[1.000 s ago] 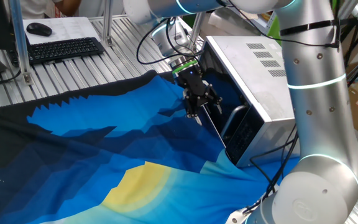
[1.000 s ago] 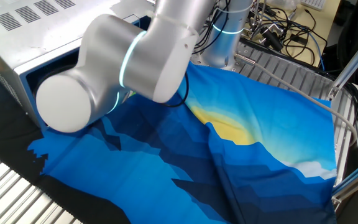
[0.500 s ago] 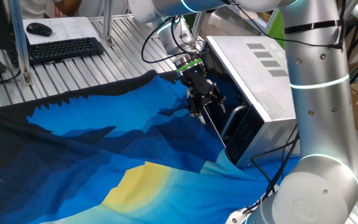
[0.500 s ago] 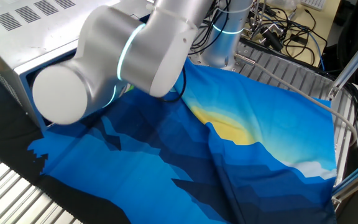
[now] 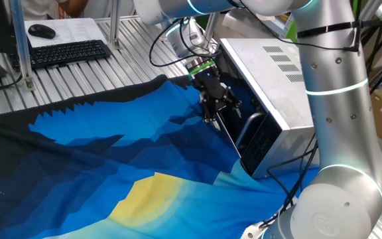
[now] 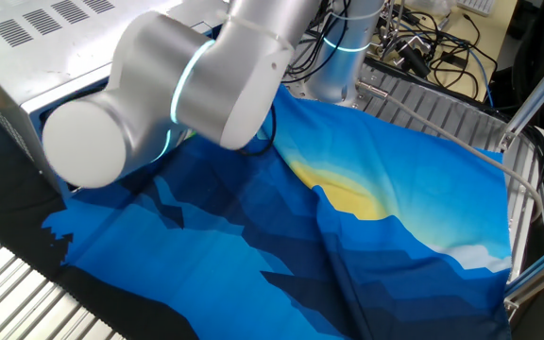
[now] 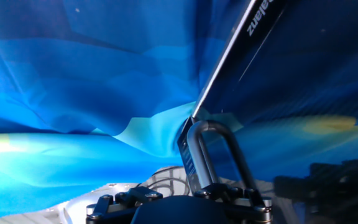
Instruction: Open the microwave door
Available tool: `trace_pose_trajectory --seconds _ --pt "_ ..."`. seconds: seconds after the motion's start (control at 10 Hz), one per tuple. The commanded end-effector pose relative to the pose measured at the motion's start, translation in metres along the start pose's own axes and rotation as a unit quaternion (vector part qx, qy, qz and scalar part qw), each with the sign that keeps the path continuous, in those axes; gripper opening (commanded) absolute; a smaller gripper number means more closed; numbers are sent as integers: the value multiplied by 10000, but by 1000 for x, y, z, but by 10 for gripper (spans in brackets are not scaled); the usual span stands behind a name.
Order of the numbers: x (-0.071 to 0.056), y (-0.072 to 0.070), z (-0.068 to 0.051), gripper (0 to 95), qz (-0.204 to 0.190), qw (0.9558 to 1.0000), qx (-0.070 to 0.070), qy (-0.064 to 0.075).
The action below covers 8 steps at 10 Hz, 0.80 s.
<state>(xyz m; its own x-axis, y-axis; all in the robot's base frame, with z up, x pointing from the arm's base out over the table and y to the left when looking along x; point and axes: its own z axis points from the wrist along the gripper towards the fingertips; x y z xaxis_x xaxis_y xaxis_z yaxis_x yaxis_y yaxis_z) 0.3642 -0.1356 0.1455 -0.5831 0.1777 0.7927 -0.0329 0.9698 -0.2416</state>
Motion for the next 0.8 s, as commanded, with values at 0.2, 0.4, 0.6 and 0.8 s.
trace_pose_trajectory --seconds 0.2,0.4,0.6,0.8 --pt "1 -1 8 760 4 10000 -11 -15" --pt "3 -2 15 760 9 10000 -8 -30" --pt "4 -2 18 760 28 10000 -7 -26" --pt "4 -3 25 760 14 10000 -17 -57"
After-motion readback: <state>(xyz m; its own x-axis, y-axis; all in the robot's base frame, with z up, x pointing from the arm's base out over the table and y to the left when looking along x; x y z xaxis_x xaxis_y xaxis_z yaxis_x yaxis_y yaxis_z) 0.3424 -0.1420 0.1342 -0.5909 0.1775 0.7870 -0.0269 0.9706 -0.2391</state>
